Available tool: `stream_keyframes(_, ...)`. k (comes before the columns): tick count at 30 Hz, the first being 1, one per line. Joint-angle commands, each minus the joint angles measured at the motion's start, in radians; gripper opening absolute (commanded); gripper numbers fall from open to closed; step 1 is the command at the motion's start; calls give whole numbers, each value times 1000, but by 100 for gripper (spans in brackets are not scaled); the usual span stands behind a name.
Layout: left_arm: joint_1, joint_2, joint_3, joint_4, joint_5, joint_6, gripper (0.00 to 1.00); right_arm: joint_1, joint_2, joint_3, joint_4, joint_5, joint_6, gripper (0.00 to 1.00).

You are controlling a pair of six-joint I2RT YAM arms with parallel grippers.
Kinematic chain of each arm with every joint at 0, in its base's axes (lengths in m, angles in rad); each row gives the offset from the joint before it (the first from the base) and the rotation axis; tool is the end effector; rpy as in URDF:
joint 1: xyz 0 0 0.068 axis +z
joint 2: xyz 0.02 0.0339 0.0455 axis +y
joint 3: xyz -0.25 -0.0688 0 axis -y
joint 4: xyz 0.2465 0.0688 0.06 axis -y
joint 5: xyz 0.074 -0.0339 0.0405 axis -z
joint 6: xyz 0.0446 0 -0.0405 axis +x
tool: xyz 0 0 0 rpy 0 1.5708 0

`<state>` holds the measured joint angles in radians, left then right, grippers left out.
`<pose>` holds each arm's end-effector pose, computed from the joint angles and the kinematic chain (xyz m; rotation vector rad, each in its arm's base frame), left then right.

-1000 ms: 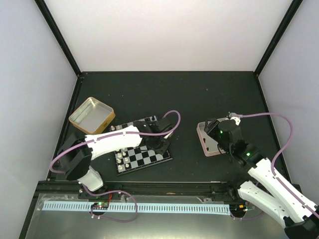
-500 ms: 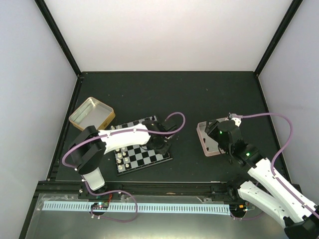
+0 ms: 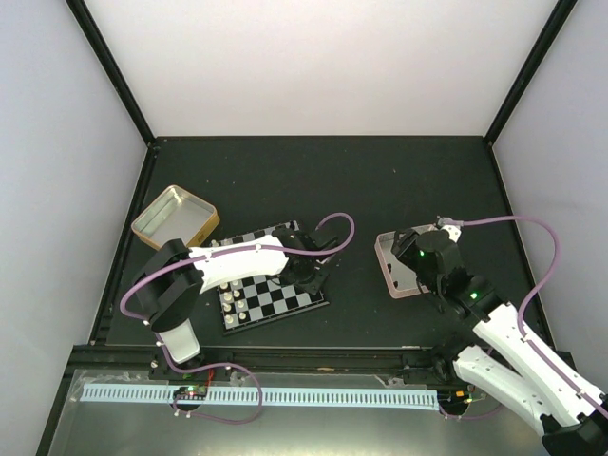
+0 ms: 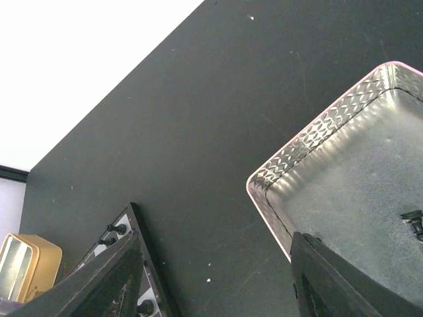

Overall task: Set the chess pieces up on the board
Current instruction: Place the chess piece on the chessboard.

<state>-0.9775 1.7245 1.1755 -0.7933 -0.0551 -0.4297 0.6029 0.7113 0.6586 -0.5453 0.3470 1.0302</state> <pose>0.1847 -0.2695 0.1677 0.7830 2.8212 -0.1558 0.1534 0.0872 0.2584 0.6585 2.0838 0.5774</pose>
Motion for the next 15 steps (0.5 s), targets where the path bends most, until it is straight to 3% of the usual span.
stream_keyframes(1,-6,17,34,3,12,0,6,-6,-17,-8,-10,44,-3,63)
stream_keyframes(8,-6,3,25,-3,17,-7,17,-6,-16,-8,-11,39,-4,63)
stream_keyframes(15,-6,7,-3,11,37,-7,16,-6,-17,-13,-10,38,0,63)
